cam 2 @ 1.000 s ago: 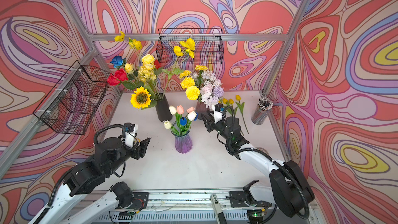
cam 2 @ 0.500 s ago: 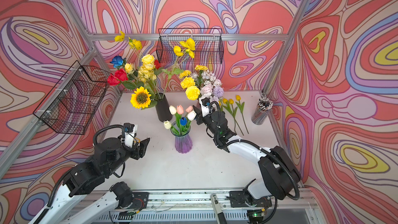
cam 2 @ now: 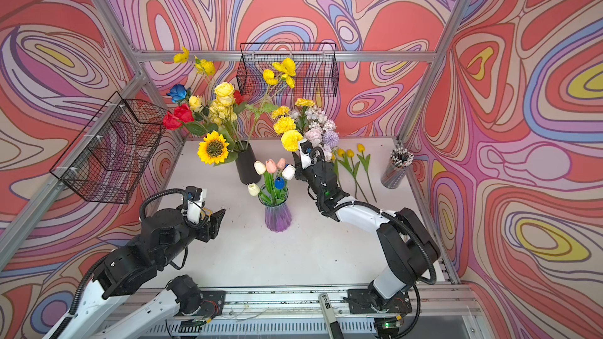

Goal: Pick out yellow flowers from the vase
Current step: Adjust the vase at the center of the board.

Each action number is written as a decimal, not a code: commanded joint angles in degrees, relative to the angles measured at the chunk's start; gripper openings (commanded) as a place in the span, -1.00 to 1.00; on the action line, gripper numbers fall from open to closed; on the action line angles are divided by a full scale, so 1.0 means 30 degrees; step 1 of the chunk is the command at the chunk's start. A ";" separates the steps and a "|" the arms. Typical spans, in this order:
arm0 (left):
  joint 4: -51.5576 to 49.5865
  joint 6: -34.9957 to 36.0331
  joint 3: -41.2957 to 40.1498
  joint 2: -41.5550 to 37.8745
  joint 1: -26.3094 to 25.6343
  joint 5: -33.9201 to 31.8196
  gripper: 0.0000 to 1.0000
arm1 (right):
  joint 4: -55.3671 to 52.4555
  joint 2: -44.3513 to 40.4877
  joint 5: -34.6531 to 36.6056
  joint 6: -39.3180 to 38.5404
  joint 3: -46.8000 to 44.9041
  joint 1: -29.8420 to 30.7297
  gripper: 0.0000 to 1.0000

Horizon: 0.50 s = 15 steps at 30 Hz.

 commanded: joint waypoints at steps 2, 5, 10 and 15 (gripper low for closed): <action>-0.0537 0.0197 0.0519 -0.0175 0.0103 -0.0419 0.49 | 0.0565 0.0267 0.0558 -0.0540 0.0472 -0.0093 -0.30; -0.0602 0.0198 0.0549 -0.0175 0.0100 -0.0404 0.49 | 0.0590 0.0123 0.0289 -0.0431 0.0357 -0.0486 -0.30; -0.0697 0.0198 0.0428 -0.0288 0.0103 -0.0514 0.49 | 0.0582 0.0105 -0.1499 -0.0343 0.0325 -0.1416 -0.30; -0.0827 0.0110 0.0365 -0.0510 0.0103 -0.0626 0.50 | 0.0988 0.0551 -0.3319 -0.0097 0.0514 -0.2274 -0.30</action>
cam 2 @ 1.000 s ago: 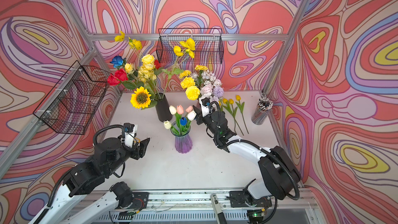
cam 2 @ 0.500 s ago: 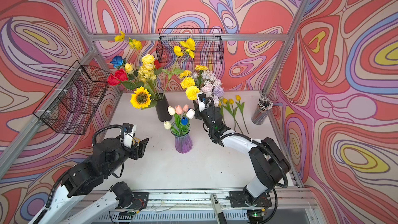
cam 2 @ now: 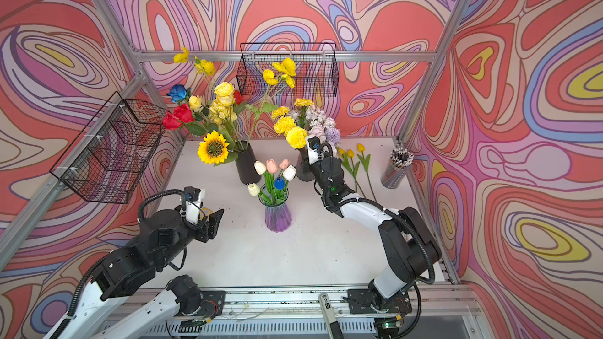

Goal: Pick out yellow flowers from the vase
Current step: Adjust the vase at the center of the board.

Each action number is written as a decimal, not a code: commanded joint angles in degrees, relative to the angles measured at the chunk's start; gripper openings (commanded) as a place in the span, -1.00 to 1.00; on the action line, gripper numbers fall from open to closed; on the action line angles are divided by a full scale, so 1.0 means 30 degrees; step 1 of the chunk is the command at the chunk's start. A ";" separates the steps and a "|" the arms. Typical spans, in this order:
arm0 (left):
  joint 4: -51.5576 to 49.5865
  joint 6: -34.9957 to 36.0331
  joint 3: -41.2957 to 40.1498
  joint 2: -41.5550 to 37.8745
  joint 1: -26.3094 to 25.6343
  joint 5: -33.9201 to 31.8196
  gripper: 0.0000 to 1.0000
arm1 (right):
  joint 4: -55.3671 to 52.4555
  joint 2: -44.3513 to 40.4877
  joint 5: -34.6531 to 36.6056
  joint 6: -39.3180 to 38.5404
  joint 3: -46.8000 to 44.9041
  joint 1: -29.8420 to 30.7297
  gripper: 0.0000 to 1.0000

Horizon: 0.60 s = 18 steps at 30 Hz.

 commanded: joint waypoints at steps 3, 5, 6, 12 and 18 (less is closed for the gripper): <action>-0.0720 0.0081 0.0410 -0.0417 0.0103 -0.0427 0.49 | 0.0779 0.0859 -0.2434 -0.0006 0.0805 -0.0770 -0.30; -0.0822 0.0081 0.0412 -0.0463 0.0103 -0.0470 0.50 | 0.0780 0.1100 -0.3064 0.0023 0.1065 -0.1022 -0.30; -0.0863 0.0081 0.0419 -0.0495 0.0111 -0.0531 0.49 | 0.0732 0.1235 -0.3412 0.0023 0.1239 -0.1074 -0.30; -0.1000 0.0044 0.0424 -0.0556 0.0103 -0.0633 0.49 | 0.0634 0.1751 -0.4272 -0.0152 0.1896 -0.1133 -0.17; -0.0929 0.0110 0.0333 -0.0505 0.0103 -0.0656 0.49 | 0.0662 0.1786 -0.2736 -0.0233 0.1930 -0.1122 -0.16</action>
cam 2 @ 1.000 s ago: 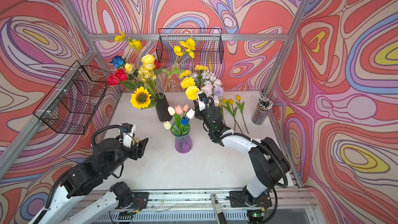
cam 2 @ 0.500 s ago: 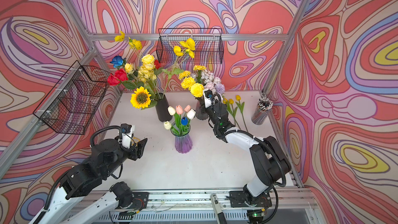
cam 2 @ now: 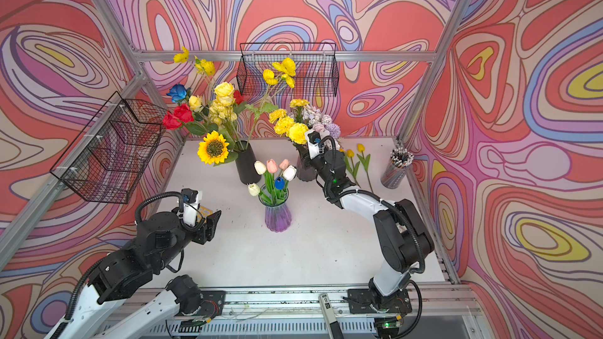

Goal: Pick out yellow flowers from the vase
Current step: Adjust the vase at the center of the board.

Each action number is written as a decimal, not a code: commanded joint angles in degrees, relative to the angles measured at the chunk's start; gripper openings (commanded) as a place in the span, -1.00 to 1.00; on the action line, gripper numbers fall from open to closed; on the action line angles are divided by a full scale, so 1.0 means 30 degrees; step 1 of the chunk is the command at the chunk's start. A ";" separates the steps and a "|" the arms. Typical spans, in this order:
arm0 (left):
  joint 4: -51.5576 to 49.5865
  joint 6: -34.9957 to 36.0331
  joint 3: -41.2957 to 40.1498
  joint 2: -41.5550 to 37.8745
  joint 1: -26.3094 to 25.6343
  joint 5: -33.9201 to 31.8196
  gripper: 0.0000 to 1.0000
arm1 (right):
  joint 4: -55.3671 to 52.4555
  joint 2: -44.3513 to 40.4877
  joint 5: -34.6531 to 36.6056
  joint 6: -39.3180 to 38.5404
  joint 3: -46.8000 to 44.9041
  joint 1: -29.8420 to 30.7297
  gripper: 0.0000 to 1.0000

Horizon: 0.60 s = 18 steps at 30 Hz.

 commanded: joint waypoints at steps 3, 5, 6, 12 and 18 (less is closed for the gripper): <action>-0.0294 0.0140 0.0276 -0.0051 0.0103 -0.0337 0.49 | 0.0234 0.0327 0.1016 -0.0313 0.0464 -0.0078 -0.15; -0.0268 0.0107 0.0268 -0.0060 0.0103 -0.0340 0.50 | 0.0224 0.0378 0.1115 -0.0270 0.0504 -0.0149 -0.15; -0.0246 0.0110 0.0218 -0.0086 0.0103 -0.0335 0.50 | 0.0271 0.0386 0.1185 -0.0223 0.0495 -0.0178 -0.13; -0.0287 0.0169 0.0170 -0.0118 0.0103 -0.0359 0.49 | 0.0455 0.0469 0.0985 0.0130 0.0572 -0.0603 -0.10; -0.0431 0.0053 0.0092 -0.0375 0.0103 -0.0459 0.50 | 0.1310 0.1019 -0.1322 0.1811 0.0792 -0.1771 -0.15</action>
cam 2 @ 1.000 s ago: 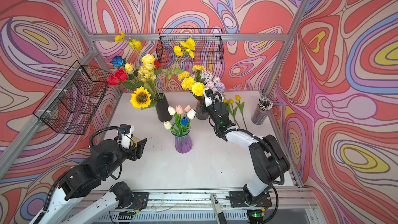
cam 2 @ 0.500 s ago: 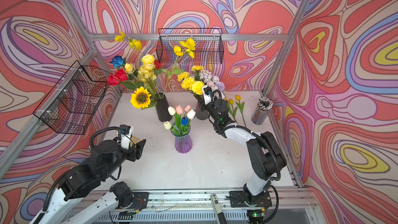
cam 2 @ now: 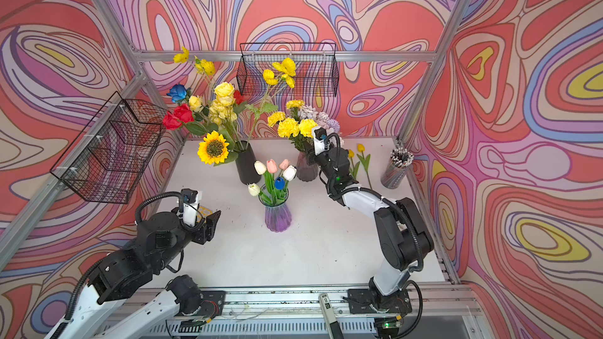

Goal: Pick out yellow flowers from the vase
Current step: Adjust the vase at the center of the board.

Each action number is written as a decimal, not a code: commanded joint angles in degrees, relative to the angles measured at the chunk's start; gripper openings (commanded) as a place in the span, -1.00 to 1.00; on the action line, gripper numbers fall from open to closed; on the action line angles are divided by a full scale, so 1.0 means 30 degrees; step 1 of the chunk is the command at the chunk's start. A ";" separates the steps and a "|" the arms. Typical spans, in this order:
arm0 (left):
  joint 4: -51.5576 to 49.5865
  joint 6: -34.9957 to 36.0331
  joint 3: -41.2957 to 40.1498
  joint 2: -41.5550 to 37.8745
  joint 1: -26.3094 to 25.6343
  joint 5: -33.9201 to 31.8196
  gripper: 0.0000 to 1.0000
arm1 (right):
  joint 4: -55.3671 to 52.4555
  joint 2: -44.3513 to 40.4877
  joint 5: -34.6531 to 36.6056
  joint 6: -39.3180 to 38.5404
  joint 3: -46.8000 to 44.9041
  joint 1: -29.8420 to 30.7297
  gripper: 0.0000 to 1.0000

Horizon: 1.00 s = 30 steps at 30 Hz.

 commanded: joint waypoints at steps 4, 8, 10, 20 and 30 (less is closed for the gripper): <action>-0.0575 -0.0007 0.0051 -0.0644 0.0076 -0.0440 0.49 | 0.1010 0.0307 -0.2769 0.1534 0.0201 -0.1207 -0.17; -0.0728 0.0132 0.0041 -0.0841 0.0103 -0.0609 0.50 | -0.0496 -0.0718 -0.3281 0.0494 -0.0084 -0.1222 -0.11; -0.0729 0.0184 0.0040 -0.0910 0.0103 -0.0638 0.50 | -0.1275 -0.1308 -0.3286 0.0045 -0.0310 -0.1218 -0.07; -0.0575 0.0311 -0.0185 -0.0991 0.0103 -0.0505 0.50 | -0.4767 -0.4867 -0.2403 -0.0614 -0.1997 -0.1218 0.03; -0.0099 0.0521 -0.0243 -0.0772 0.0103 -0.0293 0.50 | -0.7898 -0.7708 -0.1673 0.0815 -0.3332 -0.1216 0.00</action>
